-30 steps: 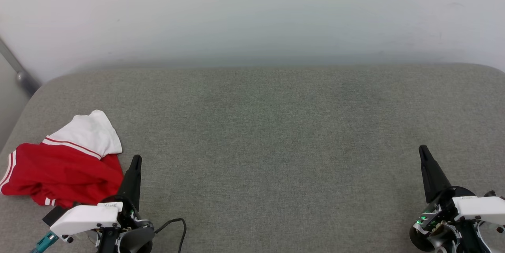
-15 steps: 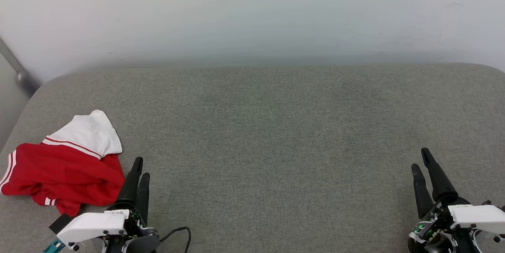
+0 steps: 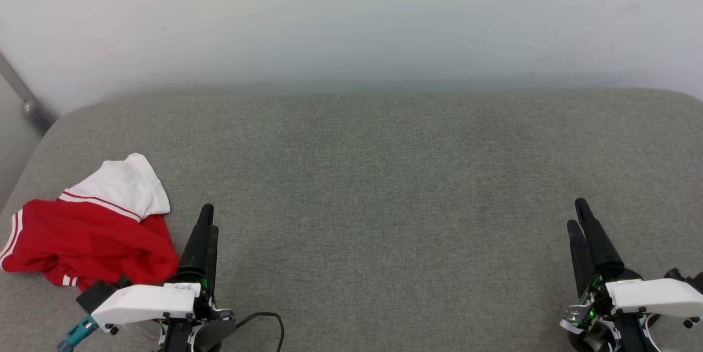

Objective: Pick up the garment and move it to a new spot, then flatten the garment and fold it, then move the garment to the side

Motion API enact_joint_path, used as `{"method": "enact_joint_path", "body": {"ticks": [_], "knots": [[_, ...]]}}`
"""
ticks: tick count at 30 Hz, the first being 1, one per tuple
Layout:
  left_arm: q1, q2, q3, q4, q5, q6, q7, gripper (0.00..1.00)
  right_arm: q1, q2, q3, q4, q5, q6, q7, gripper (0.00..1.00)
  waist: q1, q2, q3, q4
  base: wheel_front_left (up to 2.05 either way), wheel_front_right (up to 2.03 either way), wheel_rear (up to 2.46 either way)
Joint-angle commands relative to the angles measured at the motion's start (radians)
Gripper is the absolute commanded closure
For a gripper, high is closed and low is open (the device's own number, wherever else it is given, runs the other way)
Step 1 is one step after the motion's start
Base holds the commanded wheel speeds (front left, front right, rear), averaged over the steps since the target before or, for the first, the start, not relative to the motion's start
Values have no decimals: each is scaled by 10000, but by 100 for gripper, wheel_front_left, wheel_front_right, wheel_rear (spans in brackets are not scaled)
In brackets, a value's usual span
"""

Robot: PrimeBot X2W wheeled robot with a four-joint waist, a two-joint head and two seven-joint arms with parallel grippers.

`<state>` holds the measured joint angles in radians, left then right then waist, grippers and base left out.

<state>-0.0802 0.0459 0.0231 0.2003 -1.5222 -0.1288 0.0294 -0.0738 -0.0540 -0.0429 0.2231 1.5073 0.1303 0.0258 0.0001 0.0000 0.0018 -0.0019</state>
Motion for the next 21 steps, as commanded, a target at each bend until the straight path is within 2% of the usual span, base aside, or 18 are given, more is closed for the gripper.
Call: {"method": "enact_joint_path", "body": {"ticks": [1,10,21], "knots": [[-213,35,-91,-303,271,-20,-122,0,-112,-95,56,-246,-286,4,-103,0,0,0,0,3,0,0,0],[-152,38,-492,-763,1979,-21,-491,0,-95,-77,104,-542,-1942,5,-469,0,0,0,1,26,0,0,0],[-26,44,-845,-916,5022,-23,-933,0,-20,-53,141,-790,-5145,4,-908,0,0,0,-29,66,0,0,0]]}}
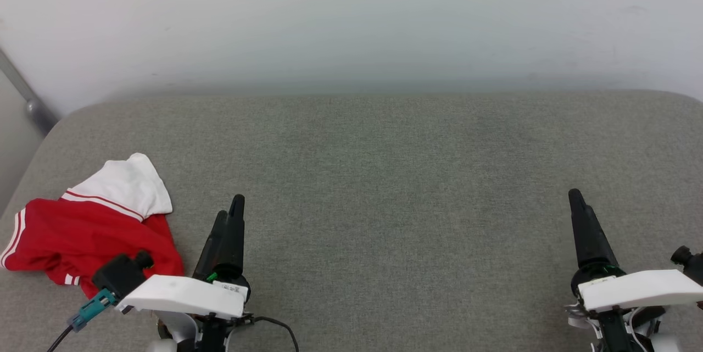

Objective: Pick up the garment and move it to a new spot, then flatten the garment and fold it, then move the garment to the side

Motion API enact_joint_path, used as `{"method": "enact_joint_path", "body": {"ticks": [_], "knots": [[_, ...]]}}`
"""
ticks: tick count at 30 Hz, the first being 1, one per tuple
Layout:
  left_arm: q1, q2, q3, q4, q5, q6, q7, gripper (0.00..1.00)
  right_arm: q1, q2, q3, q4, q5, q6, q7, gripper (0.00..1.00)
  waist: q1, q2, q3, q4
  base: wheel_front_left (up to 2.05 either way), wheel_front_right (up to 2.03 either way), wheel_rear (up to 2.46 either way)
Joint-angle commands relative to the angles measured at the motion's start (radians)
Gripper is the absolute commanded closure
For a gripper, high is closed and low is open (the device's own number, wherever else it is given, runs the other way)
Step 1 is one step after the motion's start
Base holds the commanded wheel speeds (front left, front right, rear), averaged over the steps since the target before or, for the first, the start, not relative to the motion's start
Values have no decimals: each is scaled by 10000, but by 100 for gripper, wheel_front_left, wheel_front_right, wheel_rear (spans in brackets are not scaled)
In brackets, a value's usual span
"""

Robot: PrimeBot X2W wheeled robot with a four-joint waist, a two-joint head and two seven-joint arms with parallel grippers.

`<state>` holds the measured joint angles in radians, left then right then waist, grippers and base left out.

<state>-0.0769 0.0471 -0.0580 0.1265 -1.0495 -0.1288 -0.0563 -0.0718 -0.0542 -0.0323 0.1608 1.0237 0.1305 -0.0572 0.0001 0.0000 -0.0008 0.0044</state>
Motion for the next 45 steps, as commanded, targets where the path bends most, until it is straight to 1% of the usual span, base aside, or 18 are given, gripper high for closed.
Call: {"method": "enact_joint_path", "body": {"ticks": [1,6,14,15,21,29,45], "knots": [[-53,36,-55,-181,562,-23,-112,0,-40,-56,49,-178,-623,3,-110,0,-1,0,-6,7,0,0,0],[10,43,-93,-130,1768,-24,-280,0,1,-67,118,-157,-2041,3,-275,0,-1,0,-26,34,0,0,0],[73,52,-185,-34,3455,18,-526,0,87,-16,24,-123,-3919,3,-275,0,-1,0,-78,61,0,0,0],[73,52,-185,-34,3455,18,-526,0,87,-16,24,-123,-3919,3,-275,0,-1,0,-78,61,0,0,0],[80,77,-324,75,4487,147,-703,0,153,13,0,-192,-5059,3,-143,0,-1,0,-111,63,0,0,0],[14,128,-510,172,5526,279,-921,0,205,31,70,-390,-6269,3,-63,0,-1,0,-115,60,0,0,0],[-71,296,-811,231,7276,714,-1325,0,417,37,69,-642,-7935,2,-13,0,-1,0,-144,61,0,0,0]]}}
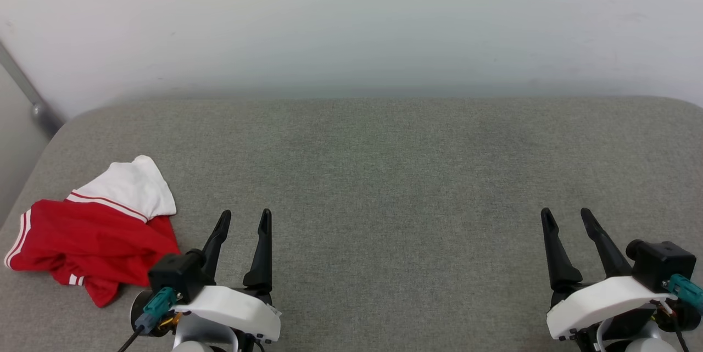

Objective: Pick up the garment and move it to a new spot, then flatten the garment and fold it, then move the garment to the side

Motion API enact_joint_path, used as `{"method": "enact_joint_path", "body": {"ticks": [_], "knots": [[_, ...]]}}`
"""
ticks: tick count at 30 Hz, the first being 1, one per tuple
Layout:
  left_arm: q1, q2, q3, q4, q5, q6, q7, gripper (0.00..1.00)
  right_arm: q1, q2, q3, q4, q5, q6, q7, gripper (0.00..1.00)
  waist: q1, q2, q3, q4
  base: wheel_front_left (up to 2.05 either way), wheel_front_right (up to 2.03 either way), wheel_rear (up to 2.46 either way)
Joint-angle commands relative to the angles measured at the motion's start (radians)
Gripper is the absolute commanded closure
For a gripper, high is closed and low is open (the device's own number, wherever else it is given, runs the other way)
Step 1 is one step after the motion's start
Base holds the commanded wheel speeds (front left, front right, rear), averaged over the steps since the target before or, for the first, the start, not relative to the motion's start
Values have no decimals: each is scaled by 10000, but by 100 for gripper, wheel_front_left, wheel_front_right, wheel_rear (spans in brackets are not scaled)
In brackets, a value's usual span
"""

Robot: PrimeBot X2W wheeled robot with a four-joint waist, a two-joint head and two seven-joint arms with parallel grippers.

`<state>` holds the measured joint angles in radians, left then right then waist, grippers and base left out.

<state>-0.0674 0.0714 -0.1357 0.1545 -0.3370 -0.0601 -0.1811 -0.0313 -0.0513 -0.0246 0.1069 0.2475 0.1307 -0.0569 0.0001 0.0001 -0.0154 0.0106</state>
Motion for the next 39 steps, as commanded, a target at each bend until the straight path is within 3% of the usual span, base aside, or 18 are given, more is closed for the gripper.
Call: {"method": "enact_joint_path", "body": {"ticks": [1,39], "knots": [[-169,58,-46,-28,245,58,-96,0,14,9,-1,-121,-273,0,-27,0,-1,-1,0,-1,0,0,0],[-222,-88,3,618,2268,373,-846,0,208,16,-18,-350,-2210,-1,-506,0,-1,-1,-56,47,0,0,0]]}}
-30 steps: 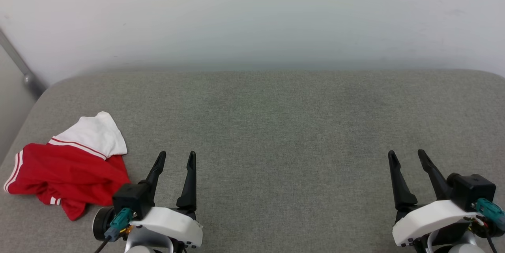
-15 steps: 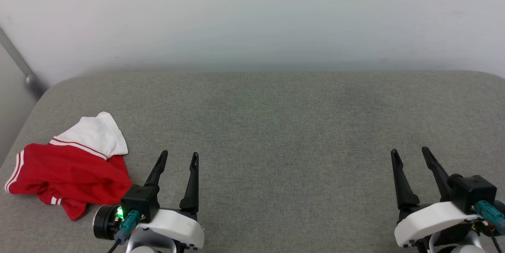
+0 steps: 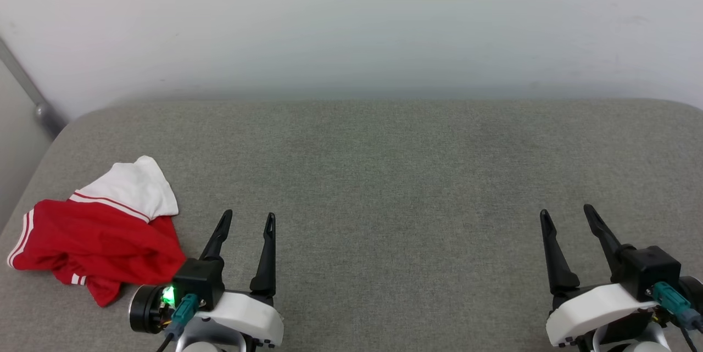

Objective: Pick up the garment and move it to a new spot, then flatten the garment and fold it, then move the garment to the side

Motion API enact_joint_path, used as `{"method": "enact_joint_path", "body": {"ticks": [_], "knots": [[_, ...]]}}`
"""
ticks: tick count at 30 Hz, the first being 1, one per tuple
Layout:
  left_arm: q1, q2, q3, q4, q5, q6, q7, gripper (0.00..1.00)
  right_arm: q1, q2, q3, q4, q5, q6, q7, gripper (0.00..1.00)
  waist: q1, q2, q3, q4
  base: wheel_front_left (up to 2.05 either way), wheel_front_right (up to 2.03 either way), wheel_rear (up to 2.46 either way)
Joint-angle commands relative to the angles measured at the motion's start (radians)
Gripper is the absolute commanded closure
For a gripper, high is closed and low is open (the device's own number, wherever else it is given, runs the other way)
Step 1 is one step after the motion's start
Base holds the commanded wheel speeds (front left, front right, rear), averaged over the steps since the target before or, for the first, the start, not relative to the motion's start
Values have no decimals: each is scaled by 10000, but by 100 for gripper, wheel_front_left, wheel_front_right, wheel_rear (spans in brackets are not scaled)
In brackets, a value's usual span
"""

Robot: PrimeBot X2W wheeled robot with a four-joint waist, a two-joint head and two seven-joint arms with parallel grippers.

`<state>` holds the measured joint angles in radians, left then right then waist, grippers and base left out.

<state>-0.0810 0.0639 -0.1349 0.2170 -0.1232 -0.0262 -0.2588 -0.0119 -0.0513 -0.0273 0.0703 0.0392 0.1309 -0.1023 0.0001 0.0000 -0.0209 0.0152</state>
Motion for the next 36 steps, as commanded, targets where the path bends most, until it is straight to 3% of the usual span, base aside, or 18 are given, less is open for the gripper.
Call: {"method": "enact_joint_path", "body": {"ticks": [1,14,22,36], "knots": [[-76,-19,12,16,146,40,-89,0,14,16,13,42,-170,-3,-78,0,-1,0,-7,4,0,0,0],[-189,-86,70,512,-147,1,-69,0,-164,17,27,411,198,-3,-273,0,-1,0,-37,59,0,0,0],[-358,-89,214,541,-221,72,-69,0,-162,15,66,304,112,-3,-297,0,-1,0,0,594,0,0,0],[-327,41,841,357,-465,255,-67,0,-238,15,402,-78,133,-3,-124,0,-1,0,151,2921,0,0,0]]}}
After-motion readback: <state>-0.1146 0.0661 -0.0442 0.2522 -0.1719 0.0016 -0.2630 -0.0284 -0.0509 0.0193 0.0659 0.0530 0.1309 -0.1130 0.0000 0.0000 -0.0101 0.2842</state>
